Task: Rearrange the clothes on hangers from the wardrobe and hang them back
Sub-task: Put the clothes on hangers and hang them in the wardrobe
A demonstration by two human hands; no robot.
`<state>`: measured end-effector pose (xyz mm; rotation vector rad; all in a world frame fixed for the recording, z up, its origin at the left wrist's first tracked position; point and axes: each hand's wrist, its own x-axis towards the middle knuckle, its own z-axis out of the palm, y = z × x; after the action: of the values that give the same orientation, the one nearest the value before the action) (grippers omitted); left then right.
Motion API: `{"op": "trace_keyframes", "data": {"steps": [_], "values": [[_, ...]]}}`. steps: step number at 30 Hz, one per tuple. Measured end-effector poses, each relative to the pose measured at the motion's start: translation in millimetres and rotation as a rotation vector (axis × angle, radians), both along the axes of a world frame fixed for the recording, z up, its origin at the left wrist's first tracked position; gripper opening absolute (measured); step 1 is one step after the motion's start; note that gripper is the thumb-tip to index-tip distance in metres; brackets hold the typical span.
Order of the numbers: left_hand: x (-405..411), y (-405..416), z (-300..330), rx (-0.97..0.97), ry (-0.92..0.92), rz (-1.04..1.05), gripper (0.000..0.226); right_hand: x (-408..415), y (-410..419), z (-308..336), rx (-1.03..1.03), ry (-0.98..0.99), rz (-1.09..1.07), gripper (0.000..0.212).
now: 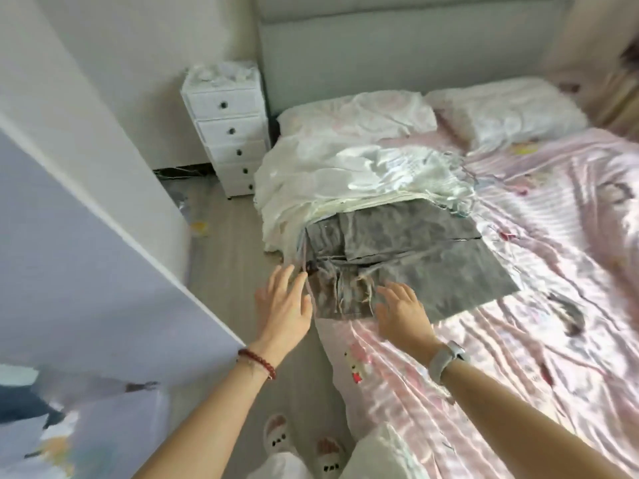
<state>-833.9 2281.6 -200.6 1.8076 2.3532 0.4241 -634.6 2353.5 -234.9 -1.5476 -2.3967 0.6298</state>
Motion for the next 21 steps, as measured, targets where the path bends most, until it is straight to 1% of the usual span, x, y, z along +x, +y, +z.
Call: {"op": "trace_keyframes", "data": {"steps": [5, 10, 13, 16, 19, 21], "values": [[74, 81, -24, -0.095, -0.043, -0.268, 0.042, 98, 16, -20, -0.049, 0.025, -0.304, 0.036], [135, 158, -57, -0.205, 0.001, -0.515, 0.045, 158, 52, -50, -0.108, 0.03, -0.575, 0.034], [159, 214, -84, -0.268, 0.003, -0.571, 0.045, 184, 98, -76, -0.162, 0.049, -0.69, 0.032], [173, 262, -119, -0.349, 0.007, -0.605, 0.045, 201, 140, -99, -0.221, 0.048, -0.814, 0.036], [185, 305, -152, -0.348, 0.01, -0.605, 0.044, 218, 182, -122, -0.288, 0.085, -0.927, 0.037], [199, 332, -173, -0.328, 0.035, -0.617, 0.044, 233, 208, -142, -0.305, 0.076, -0.981, 0.033]]}}
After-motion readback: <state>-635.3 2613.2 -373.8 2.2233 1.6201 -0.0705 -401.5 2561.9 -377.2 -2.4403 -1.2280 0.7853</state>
